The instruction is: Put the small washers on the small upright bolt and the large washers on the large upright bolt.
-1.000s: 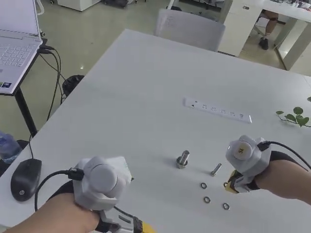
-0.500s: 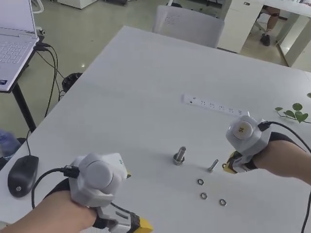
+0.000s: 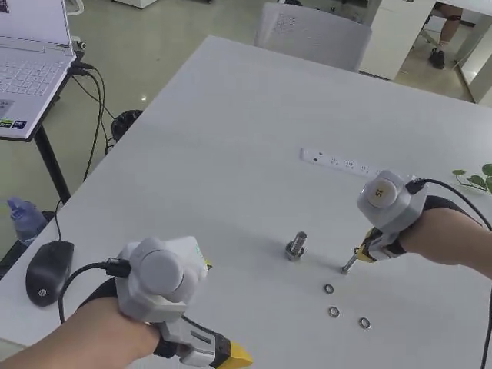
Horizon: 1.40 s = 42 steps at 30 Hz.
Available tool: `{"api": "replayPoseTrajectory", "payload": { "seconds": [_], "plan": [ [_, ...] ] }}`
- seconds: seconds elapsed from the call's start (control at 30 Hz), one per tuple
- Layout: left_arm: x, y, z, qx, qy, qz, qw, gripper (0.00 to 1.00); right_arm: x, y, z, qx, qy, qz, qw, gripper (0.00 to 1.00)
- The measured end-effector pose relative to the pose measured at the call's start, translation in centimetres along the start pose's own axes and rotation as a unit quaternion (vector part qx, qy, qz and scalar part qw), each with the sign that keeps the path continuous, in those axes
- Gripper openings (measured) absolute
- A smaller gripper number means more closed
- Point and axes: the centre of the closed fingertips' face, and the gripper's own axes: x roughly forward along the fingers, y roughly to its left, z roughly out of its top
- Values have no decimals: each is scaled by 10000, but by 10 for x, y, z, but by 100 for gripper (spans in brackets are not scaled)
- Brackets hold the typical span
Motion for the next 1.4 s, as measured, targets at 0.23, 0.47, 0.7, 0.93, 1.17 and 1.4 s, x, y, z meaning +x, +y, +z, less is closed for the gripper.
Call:
{"api": "replayPoseTrajectory", "payload": {
  "seconds": [0.23, 0.47, 0.7, 0.93, 1.17, 1.4],
  "plan": [
    [4, 1, -4, 10, 119, -52, 9999, 89, 3, 2, -1, -17, 47, 43, 10000, 13],
    [4, 0, -4, 11, 134, -92, 9999, 87, 5, 2, -3, -61, 79, 46, 9999, 13],
    [4, 0, -6, 11, 183, -92, 9998, 86, 6, 3, -4, -36, 78, 90, 9999, 13],
    [5, 0, -6, -11, 193, -95, 9998, 85, 10, 3, -5, -28, 82, 120, 9999, 13],
    [5, 1, -7, -35, 220, -85, 9997, 84, 17, 3, -6, -47, 86, 152, 9998, 13],
    [7, 0, -10, -73, 286, -100, 9995, 83, 20, 6, -5, -59, 79, 182, 9998, 13]
  ]
}}
